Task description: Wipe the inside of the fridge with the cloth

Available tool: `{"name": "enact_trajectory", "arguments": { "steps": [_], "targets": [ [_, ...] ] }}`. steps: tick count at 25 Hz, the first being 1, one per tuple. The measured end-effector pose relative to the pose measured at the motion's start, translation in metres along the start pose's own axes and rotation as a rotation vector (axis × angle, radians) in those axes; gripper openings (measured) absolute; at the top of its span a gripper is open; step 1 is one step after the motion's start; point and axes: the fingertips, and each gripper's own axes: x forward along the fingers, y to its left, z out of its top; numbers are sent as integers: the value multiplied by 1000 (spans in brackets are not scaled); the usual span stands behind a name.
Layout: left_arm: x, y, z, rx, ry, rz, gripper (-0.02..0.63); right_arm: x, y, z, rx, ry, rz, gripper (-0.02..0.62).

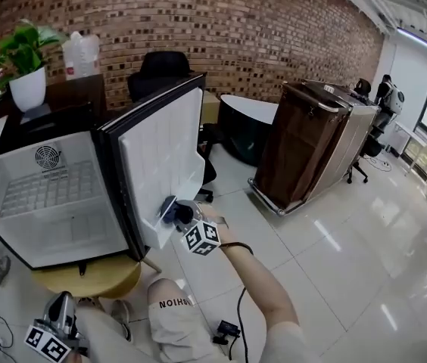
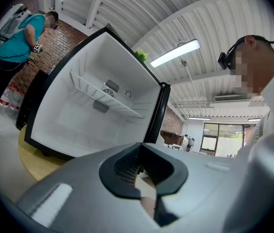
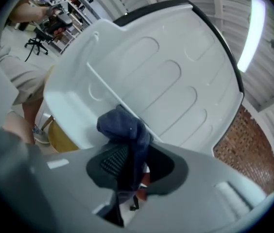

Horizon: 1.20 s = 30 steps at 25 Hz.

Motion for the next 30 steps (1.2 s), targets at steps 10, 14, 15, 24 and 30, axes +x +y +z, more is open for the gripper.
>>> {"name": "enact_trajectory", "arguments": {
  "steps": [10, 14, 15, 24, 30],
  "targets": [
    [4, -15, 14, 32, -10, -53, 2, 34, -92, -102, 146, 309, -250, 87],
    [-6, -5, 31, 30, -38, -30, 2, -9, -87, -99, 226, 325, -321, 87],
    [-9, -2, 37, 29, -47, -21, 2, -27, -82, -99, 266, 324, -329, 87],
    [-20, 13, 69, 66, -48, -20, 2, -174, 39, -47, 305, 339, -84, 84],
    [-26, -13, 86, 142, -65, -101, 2, -237, 71, 123, 530, -99, 68, 91]
  ]
}}
